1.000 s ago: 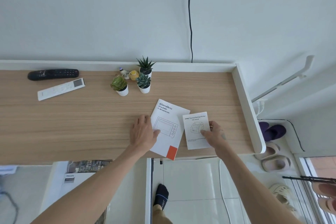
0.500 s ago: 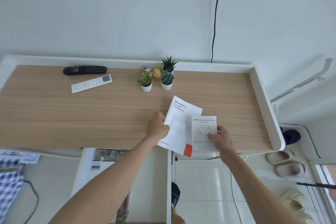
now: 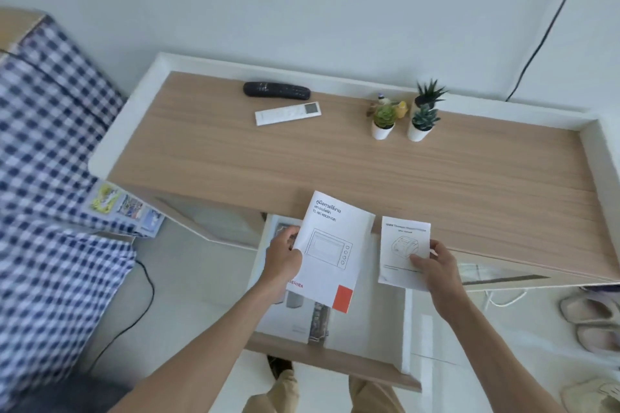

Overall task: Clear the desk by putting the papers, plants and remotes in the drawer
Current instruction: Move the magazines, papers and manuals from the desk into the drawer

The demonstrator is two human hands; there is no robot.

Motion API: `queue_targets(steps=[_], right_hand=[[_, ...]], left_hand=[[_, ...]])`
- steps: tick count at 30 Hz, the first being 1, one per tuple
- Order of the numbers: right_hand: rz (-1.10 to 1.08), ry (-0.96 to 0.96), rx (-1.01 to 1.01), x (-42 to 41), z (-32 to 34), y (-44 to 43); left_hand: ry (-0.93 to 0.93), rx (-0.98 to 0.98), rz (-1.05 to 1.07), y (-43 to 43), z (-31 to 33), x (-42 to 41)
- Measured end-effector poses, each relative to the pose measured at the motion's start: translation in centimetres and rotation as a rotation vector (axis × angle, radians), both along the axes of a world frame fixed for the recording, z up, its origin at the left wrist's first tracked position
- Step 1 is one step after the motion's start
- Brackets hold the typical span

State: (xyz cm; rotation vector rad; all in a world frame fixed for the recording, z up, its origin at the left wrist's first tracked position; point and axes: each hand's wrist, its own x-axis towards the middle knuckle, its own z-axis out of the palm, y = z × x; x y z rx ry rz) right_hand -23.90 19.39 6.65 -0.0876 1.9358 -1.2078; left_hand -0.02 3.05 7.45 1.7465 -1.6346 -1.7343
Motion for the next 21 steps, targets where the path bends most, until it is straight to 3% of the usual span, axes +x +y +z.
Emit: queue_targets(steps=[7,16,21], right_hand=[[0.001,-0.02,0.011,7.4,-0.9,-0.5],[-0.004,-0.014,0.112,9.9,-4.3,-0.3],[-0.003,0.001,0.164,10.2,-5.6,-0.4]], left_hand=[[-0.116,0.019,-0.051,1.8,-3.0,6.6],[-0.283,-0.014,-0.082,2.5,-7.7,6.6],[-0.543,-0.066,-0.352,1.9,-9.3,6.6]])
